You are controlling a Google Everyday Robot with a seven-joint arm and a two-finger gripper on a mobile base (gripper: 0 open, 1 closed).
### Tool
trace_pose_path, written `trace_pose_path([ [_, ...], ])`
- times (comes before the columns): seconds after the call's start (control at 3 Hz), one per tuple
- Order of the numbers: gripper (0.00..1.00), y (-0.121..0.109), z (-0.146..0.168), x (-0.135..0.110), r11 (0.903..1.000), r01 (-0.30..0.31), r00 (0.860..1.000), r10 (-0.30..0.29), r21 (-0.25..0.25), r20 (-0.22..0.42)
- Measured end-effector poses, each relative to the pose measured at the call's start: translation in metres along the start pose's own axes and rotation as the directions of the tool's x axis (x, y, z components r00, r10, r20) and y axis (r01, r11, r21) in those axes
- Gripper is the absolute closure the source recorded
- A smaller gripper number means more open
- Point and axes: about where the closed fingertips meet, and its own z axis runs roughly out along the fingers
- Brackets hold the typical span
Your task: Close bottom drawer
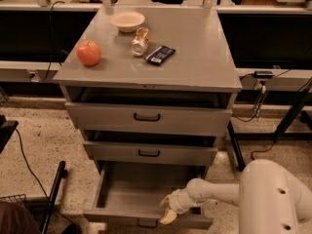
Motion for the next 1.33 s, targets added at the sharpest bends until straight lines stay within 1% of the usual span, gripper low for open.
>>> trace_pose_path([
  [0.33,0.54,-0.008,0.000,-0.003,0.9999,0.007,1.000,-0.007,0.008,-0.005],
  [0.67,0.55,-0.008,0.000,-0.003,0.9999,0.007,1.000,-0.007,0.008,-0.005],
  [1.0,0.46,-0.043,0.004,-0.015,0.9993,0.018,1.000,-0.018,0.034,-0.020],
  [1.33,0.32,-0.072,-0.001,-0.028,0.9970,0.043,0.999,-0.041,0.064,-0.031],
])
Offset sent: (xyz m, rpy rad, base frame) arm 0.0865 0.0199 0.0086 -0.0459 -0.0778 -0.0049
